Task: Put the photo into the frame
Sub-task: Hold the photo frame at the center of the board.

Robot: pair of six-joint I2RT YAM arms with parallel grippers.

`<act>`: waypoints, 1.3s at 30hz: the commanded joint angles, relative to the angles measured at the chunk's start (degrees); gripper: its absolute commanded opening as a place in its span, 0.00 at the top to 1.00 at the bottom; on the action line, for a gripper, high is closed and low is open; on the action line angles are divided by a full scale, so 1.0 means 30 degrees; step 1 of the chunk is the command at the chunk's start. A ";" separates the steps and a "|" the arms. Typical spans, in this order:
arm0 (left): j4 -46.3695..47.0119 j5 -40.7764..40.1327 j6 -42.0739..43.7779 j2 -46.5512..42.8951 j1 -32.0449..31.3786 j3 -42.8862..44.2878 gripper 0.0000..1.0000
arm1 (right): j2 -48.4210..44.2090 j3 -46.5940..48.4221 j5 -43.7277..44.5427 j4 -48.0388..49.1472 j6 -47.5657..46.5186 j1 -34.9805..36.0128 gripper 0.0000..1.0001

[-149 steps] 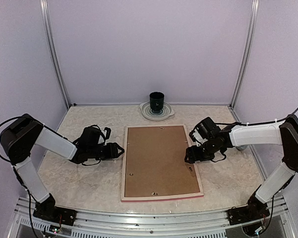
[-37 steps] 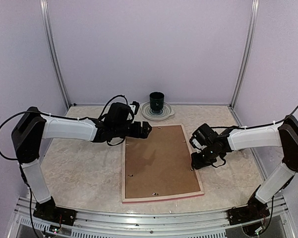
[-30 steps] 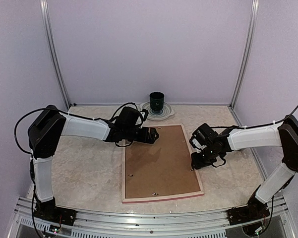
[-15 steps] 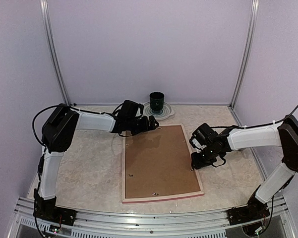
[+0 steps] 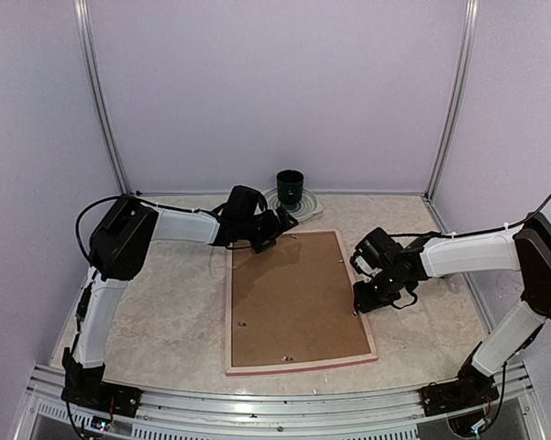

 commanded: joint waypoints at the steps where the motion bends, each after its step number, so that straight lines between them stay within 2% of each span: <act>1: 0.0817 0.0322 -0.2826 0.1040 0.0403 -0.0576 0.01 | 0.0032 0.0143 0.0080 -0.0513 0.0126 0.0291 0.65; 24: 0.1443 -0.1883 -0.4439 0.1163 0.0912 -0.1313 0.01 | -0.0625 -0.0681 0.0887 -0.1415 0.0407 0.0627 0.68; 39: 0.1194 -0.2159 -0.4484 0.1310 0.0942 -0.1109 0.01 | -0.0569 -0.0039 0.0651 -0.2713 -0.1307 0.0791 0.68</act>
